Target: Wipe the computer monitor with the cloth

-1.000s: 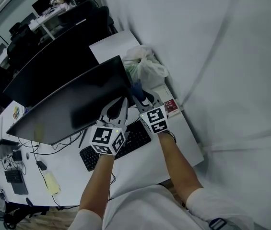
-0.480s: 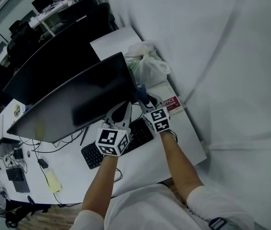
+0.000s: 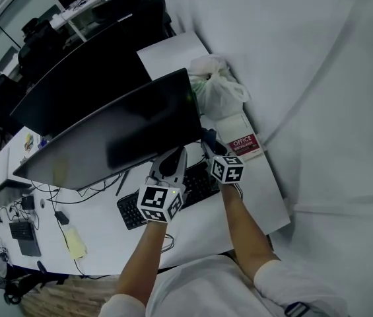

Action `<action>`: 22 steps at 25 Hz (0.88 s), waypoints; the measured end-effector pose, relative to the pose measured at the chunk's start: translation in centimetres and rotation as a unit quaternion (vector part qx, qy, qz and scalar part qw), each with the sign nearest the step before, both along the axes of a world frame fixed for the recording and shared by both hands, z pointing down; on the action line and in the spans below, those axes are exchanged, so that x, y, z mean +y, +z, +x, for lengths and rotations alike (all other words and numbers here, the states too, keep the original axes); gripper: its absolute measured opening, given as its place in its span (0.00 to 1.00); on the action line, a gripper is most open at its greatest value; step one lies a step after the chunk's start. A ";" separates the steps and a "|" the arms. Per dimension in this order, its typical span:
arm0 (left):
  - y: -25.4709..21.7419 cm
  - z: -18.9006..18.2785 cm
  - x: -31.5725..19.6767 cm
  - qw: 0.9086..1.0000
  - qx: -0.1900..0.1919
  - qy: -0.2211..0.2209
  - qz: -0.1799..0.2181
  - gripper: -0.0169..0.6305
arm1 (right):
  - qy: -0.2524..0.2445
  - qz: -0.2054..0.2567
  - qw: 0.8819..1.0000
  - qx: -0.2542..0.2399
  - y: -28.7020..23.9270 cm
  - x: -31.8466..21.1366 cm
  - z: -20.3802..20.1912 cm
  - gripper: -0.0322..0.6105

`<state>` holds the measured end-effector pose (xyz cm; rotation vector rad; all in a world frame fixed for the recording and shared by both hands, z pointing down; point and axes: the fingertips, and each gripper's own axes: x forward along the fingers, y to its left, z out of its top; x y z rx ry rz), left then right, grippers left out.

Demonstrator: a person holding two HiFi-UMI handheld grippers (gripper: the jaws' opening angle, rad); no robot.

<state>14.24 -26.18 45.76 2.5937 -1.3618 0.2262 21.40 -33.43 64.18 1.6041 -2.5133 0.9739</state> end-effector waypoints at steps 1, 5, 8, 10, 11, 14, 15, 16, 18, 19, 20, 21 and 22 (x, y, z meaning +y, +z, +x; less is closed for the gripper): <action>0.1 -0.1 0.1 1.000 -0.001 -0.001 -0.001 0.03 | 0.005 -0.009 1.000 -0.008 0.4 0.1 -0.1 0.26; 0.2 -1.1 0.5 1.000 -0.003 -0.010 -0.001 0.03 | 0.008 -0.022 1.000 -0.017 0.8 0.4 -0.2 0.26; 0.3 -2.0 0.7 1.000 -0.003 -0.020 -0.001 0.03 | -0.003 -0.023 1.000 -0.001 1.0 0.7 0.0 0.26; 0.3 -2.4 0.9 1.000 -0.002 -0.024 0.000 0.03 | -0.009 -0.020 1.000 0.013 0.9 1.1 0.4 0.26; 0.2 -2.6 1.1 1.000 -0.001 -0.025 0.001 0.03 | -0.011 -0.017 1.000 0.021 0.7 1.3 0.6 0.26; -0.3 -3.4 2.0 1.000 0.001 -0.028 0.004 0.03 | -0.014 -0.004 0.999 0.040 -0.5 2.5 1.3 0.26; -0.4 -3.7 2.5 1.000 0.002 -0.029 0.005 0.03 | -0.015 0.003 0.999 0.045 -1.2 3.1 1.5 0.26; -0.5 -4.0 2.9 1.000 0.001 -0.029 0.007 0.03 | -0.016 0.012 0.999 0.050 -1.9 3.6 1.8 0.26; -0.8 -4.5 3.8 1.000 -0.005 -0.027 0.013 0.03 | -0.019 0.032 0.998 0.057 -3.6 4.7 1.8 0.26; -1.0 -4.8 4.3 1.000 -0.008 -0.025 0.016 0.03 | -0.022 0.041 0.997 0.059 -4.5 5.4 1.7 0.26; -1.2 -5.1 4.8 0.999 -0.009 -0.025 0.019 0.03 | -0.026 0.051 0.996 0.062 -5.4 6.1 1.4 0.26; -1.4 -5.4 5.4 0.999 -0.007 -0.025 0.021 0.03 | -0.030 0.061 0.996 0.066 -6.3 7.0 1.1 0.26; -1.7 -5.8 5.9 0.999 -0.004 -0.026 0.024 0.03 | -0.036 0.071 0.994 0.071 -7.2 7.9 0.7 0.26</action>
